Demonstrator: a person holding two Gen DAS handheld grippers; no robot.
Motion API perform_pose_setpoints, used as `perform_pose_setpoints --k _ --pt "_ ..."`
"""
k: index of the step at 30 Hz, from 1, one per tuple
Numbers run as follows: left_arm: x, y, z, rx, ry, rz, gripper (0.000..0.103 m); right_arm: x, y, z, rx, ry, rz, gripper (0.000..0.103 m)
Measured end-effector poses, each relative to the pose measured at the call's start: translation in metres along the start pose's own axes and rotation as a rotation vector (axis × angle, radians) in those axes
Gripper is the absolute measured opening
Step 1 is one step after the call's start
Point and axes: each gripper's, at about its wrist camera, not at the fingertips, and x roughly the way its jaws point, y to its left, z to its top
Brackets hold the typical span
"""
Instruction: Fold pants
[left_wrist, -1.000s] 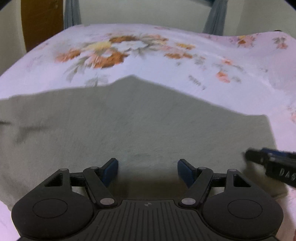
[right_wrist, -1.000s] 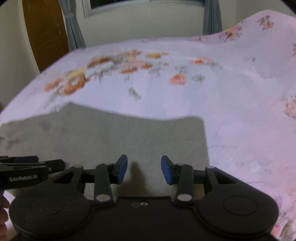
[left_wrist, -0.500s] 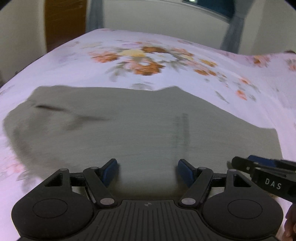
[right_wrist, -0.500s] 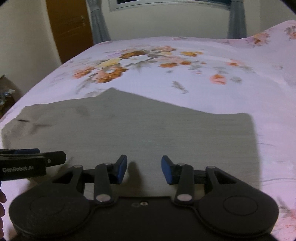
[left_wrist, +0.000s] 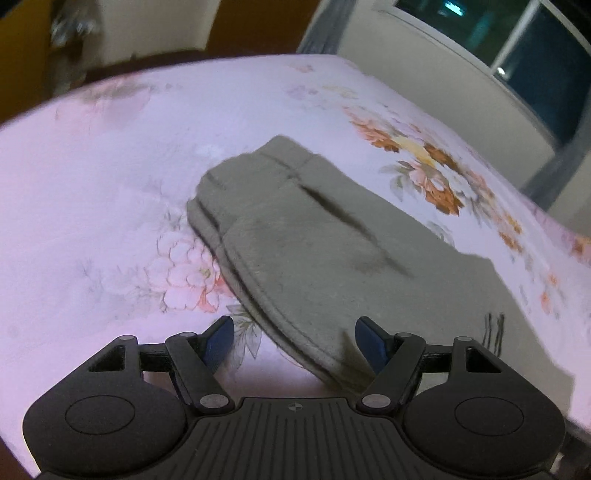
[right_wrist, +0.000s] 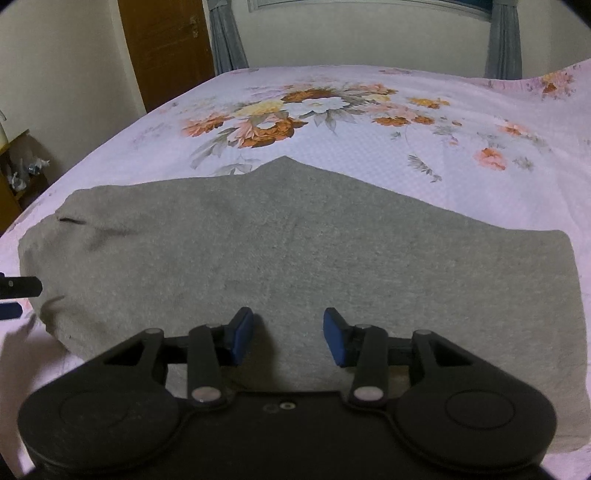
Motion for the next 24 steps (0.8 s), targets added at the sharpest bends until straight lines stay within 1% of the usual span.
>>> perform_pose_setpoints --k 1,4,10,12,16,19,21,22,23,24 --pt "0.004 0.005 -0.001 -0.026 0.015 -0.021 0.072 0.0 0.0 0.0 0.003 -0.001 0.002 0.045" --pt "0.015 0.014 -0.006 -0.092 0.041 -0.044 0.072 -0.001 -0.001 -0.001 0.01 -0.002 0.009 0.045" --pt "0.039 0.026 -0.004 -0.223 0.039 -0.145 0.072 0.0 -0.003 -0.001 0.016 -0.005 0.013 0.046" --pt "0.049 0.03 -0.001 -0.277 0.032 -0.175 0.072 0.0 -0.004 -0.001 0.018 -0.006 0.016 0.046" --pt "0.064 0.031 0.004 -0.33 -0.002 -0.232 0.072 0.0 -0.005 -0.002 0.035 -0.009 0.022 0.046" --pt "0.076 0.026 0.006 -0.365 -0.028 -0.252 0.072 0.001 -0.005 -0.002 0.027 -0.007 0.019 0.046" --pt "0.081 0.02 0.007 -0.374 -0.038 -0.237 0.048 0.0 -0.004 0.001 0.019 -0.009 0.012 0.045" --pt "0.084 0.021 0.007 -0.387 -0.036 -0.224 0.027 -0.001 -0.004 0.004 0.016 -0.019 0.004 0.046" --pt "0.086 0.023 0.007 -0.408 -0.033 -0.232 0.024 -0.003 -0.003 0.007 0.013 -0.033 -0.006 0.046" --pt "0.088 0.023 0.007 -0.421 -0.032 -0.236 0.024 -0.003 -0.002 0.011 0.001 -0.046 -0.026 0.046"
